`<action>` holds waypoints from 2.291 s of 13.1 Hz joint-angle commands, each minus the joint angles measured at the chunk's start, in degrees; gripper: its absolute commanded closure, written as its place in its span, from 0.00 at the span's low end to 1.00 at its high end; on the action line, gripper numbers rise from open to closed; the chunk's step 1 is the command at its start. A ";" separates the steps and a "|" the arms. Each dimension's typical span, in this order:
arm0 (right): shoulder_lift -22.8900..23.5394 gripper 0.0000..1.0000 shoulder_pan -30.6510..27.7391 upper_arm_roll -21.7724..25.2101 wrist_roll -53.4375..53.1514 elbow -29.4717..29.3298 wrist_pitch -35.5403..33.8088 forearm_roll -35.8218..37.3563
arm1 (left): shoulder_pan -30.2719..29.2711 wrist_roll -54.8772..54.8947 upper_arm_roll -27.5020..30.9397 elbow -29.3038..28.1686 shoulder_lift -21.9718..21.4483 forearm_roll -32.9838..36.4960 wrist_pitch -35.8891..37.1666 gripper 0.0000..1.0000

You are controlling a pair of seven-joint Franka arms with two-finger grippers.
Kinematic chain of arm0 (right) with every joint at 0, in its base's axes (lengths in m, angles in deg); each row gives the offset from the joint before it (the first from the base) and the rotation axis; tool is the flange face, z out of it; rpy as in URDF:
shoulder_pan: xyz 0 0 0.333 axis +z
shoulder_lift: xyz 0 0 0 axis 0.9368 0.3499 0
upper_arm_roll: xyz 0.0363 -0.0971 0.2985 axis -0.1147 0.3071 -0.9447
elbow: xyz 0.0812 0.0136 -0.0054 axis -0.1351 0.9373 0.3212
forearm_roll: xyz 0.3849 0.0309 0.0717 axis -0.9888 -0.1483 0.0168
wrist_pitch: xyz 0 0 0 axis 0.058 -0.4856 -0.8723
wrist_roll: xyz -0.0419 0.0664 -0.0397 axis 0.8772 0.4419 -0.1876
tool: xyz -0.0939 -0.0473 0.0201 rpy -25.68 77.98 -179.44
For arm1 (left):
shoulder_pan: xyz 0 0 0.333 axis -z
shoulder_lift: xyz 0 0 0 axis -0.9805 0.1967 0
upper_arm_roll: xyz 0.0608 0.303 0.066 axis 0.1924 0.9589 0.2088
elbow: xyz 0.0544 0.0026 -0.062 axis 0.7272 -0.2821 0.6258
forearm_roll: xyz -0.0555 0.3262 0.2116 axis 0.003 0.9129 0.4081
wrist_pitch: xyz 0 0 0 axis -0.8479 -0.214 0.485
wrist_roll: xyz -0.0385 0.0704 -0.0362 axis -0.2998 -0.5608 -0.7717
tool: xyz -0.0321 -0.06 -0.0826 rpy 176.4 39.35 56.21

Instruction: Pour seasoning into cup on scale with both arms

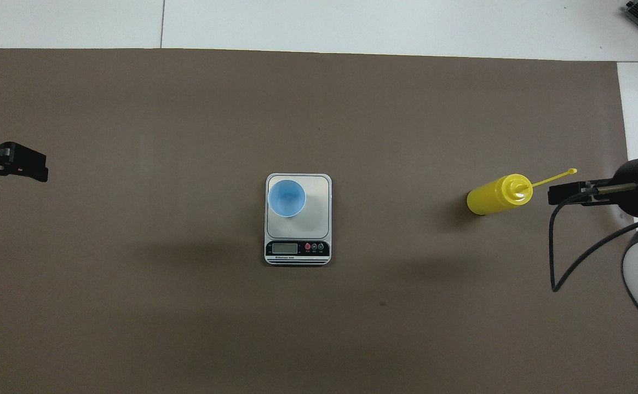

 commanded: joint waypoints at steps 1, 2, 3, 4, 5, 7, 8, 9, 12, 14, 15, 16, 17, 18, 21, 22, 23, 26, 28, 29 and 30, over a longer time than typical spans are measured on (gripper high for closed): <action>3.85 0.00 0.00 -0.31 -4.81 -8.08 -5.15 2.31 | 0.04 0.13 0.32 -1.90 -1.59 -0.74 -1.07 0.00; 5.34 0.00 0.09 -0.31 -4.91 -11.32 -7.34 2.40 | 0.12 0.13 0.32 -1.90 -1.59 -0.74 -1.07 0.00; 6.57 0.00 0.09 -0.23 -4.91 -14.14 -9.45 2.49 | 0.12 0.13 0.32 -1.90 -1.59 -0.74 -1.07 0.00; 7.72 0.00 0.09 -0.23 -5.00 -17.04 -12.08 2.58 | 0.12 0.13 0.32 -1.90 -1.59 -0.74 -1.07 0.00; 8.77 0.00 0.09 -0.23 -5.87 -19.33 -14.11 3.36 | 0.12 0.13 0.32 -1.90 -1.59 -0.74 -1.07 0.00; 9.31 0.00 0.26 -0.31 -9.20 -21.98 -18.07 3.90 | 0.12 0.13 0.32 -1.90 -1.59 -0.74 -1.07 0.00; 9.05 0.00 0.53 -0.31 -10.43 -21.99 -18.78 3.90 | 0.12 0.13 0.32 -1.90 -1.59 -0.74 -1.07 0.00; 8.44 0.00 0.53 -0.40 -10.62 -21.30 -18.96 3.81 | 0.12 0.13 0.32 -1.90 -1.59 -0.74 -1.07 0.00; 5.19 0.00 0.44 -0.93 -10.97 -17.61 -19.32 3.11 | 0.12 0.13 0.32 -1.90 -1.59 -0.74 -1.07 0.00; 4.39 0.00 0.35 -1.02 -10.80 -15.93 -18.88 2.76 | 0.12 0.13 0.32 -1.90 -1.59 -0.74 -1.07 0.00; 4.39 0.00 0.27 -1.02 -10.71 -15.75 -18.44 2.67 | 0.12 0.13 0.32 -1.90 -1.59 -0.74 -1.07 0.00; 4.30 0.00 0.27 -0.93 -10.80 -15.58 -18.35 2.06 | 0.04 0.13 0.32 -1.90 -1.59 -0.74 -1.07 0.00; 4.21 0.00 -0.17 -0.93 -10.80 -14.88 -18.18 0.57 | 0.04 0.13 0.32 -1.90 -1.59 -0.74 -1.07 0.00; 3.34 0.00 -0.44 -0.93 -10.80 -13.22 -16.61 -0.57 | 0.04 0.13 0.32 -1.90 -1.59 -0.74 -1.07 0.00; 2.72 0.00 -0.53 -0.75 -10.80 -11.62 -13.88 -0.67 | 0.12 0.13 0.32 -1.90 -1.59 -0.74 -1.07 0.00; 2.72 0.00 -0.53 -0.75 -10.62 -11.71 -13.78 -0.67 | 0.04 0.13 0.32 -1.90 -1.59 -0.74 -1.07 0.00; 2.72 0.00 -0.26 -0.75 -10.62 -11.71 -13.78 -0.67 | 0.12 0.13 0.32 -1.90 -1.59 -0.74 -1.07 0.00; 2.72 0.00 -0.17 -0.84 -10.62 -11.71 -13.87 -0.76 | 0.12 0.13 0.32 -1.90 -1.59 -0.74 -1.07 0.00; 2.54 0.00 -0.35 -0.84 -10.27 -11.36 -13.78 -1.02 | 0.12 0.13 0.32 -1.90 -1.59 -0.74 -1.07 0.00; 2.54 0.00 -0.26 -0.84 -10.27 -11.27 -13.69 -1.02 | 0.12 0.04 0.32 -1.90 -1.59 -0.74 -0.98 0.00; 2.54 0.00 -0.18 -0.84 -10.27 -11.27 -13.61 -1.02 | 0.12 0.04 0.32 -1.90 -1.59 -0.74 -0.98 0.00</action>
